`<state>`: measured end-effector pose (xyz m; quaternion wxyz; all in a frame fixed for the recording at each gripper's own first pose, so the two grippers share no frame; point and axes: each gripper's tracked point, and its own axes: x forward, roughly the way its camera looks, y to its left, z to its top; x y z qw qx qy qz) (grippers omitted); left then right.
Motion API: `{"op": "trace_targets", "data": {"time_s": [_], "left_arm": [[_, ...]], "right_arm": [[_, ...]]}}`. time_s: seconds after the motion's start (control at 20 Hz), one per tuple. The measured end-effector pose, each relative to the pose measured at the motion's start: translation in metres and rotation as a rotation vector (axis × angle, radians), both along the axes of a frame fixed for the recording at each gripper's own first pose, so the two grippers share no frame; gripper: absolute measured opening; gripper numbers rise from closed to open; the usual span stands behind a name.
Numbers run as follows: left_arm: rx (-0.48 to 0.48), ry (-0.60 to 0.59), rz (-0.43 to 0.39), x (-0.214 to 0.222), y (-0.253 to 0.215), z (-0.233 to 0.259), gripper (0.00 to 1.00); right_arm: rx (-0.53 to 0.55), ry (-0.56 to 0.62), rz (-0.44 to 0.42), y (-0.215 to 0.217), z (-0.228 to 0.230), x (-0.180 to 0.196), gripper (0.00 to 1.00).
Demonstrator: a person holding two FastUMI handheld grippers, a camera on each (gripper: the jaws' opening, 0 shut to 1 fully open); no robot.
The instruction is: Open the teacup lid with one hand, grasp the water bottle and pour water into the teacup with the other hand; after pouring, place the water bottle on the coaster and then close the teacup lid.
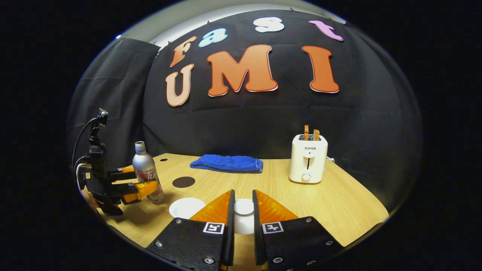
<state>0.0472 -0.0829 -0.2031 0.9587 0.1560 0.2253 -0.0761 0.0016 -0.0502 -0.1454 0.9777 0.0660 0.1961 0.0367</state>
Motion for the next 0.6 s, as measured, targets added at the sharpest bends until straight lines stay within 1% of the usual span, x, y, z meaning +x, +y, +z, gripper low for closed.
{"op": "trace_targets", "data": {"time_s": [0.05, 0.15, 0.25, 0.35, 0.4, 0.45, 0.5, 0.55, 0.6], "left_arm": [[0.048, -0.017, -0.011, 0.000, 0.003, 0.003, 0.78], [0.134, -0.042, -0.033, 0.008, 0.005, 0.008, 0.78], [0.218, -0.063, -0.052, 0.008, 0.009, 0.010, 0.86], [0.321, -0.089, -0.068, 0.010, 0.014, 0.014, 0.82], [0.367, -0.098, -0.084, 0.011, 0.013, 0.015, 0.78], [0.410, -0.112, -0.103, 0.013, 0.011, 0.016, 0.82], [0.453, -0.120, -0.119, 0.014, 0.008, 0.016, 0.82], [0.493, -0.130, -0.136, 0.014, 0.005, 0.015, 0.86], [0.531, -0.134, -0.151, 0.013, 0.003, 0.015, 0.82]], "right_arm": [[-0.001, -0.001, -0.002, -0.003, 0.001, -0.002, 0.22], [0.004, -0.002, -0.012, -0.010, 0.001, -0.005, 0.22], [0.008, -0.004, -0.024, -0.017, 0.000, -0.008, 0.22], [0.017, -0.006, -0.024, -0.021, -0.002, -0.011, 0.22], [0.020, -0.006, -0.023, -0.023, -0.003, -0.013, 0.22], [0.019, -0.006, -0.024, -0.025, -0.003, -0.014, 0.22], [0.016, -0.008, -0.027, -0.028, -0.004, -0.015, 0.22], [0.015, -0.010, -0.033, -0.032, -0.003, -0.015, 0.22], [0.017, -0.011, -0.035, -0.034, -0.003, -0.016, 0.22]]}}
